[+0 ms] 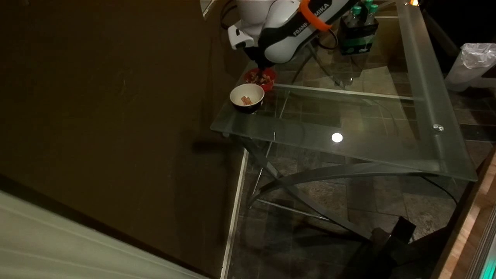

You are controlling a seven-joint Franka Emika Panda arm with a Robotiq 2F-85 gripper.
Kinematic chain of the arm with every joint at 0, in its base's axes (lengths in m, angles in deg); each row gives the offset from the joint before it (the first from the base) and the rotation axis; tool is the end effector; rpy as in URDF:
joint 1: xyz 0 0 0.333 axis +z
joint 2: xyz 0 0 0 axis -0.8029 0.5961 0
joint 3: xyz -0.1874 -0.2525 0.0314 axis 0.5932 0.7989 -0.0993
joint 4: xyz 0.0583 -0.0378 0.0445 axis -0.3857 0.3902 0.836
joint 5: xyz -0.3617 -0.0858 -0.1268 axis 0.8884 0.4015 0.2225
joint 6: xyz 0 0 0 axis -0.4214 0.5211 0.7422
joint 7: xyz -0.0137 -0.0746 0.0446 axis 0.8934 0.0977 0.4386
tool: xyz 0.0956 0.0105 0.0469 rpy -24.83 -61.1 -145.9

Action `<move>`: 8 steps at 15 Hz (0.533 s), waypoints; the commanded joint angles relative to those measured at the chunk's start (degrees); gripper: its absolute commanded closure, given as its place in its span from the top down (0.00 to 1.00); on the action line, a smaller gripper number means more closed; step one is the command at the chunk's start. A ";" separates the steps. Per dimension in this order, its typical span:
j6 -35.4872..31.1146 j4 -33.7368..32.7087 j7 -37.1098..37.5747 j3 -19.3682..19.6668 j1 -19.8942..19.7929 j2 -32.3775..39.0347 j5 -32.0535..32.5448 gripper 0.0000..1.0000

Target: Pick up the spoon, scoop some content from the red bowl, place it in the black bowl and place the spoon in the red bowl

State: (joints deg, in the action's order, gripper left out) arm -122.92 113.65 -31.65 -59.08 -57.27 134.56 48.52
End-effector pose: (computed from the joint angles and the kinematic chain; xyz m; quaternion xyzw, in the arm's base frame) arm 0.7551 -0.0258 0.2085 0.6180 0.7455 -0.0365 0.2469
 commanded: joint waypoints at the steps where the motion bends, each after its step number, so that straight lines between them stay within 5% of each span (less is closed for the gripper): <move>1: -1.57 1.04 -4.23 -0.65 -1.00 -0.18 -3.64 0.04; 8: -3.46 1.63 -10.16 -1.42 -2.65 -0.69 -9.88 0.04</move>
State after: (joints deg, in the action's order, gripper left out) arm -124.27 113.71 -37.37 -59.33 -58.36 134.57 42.33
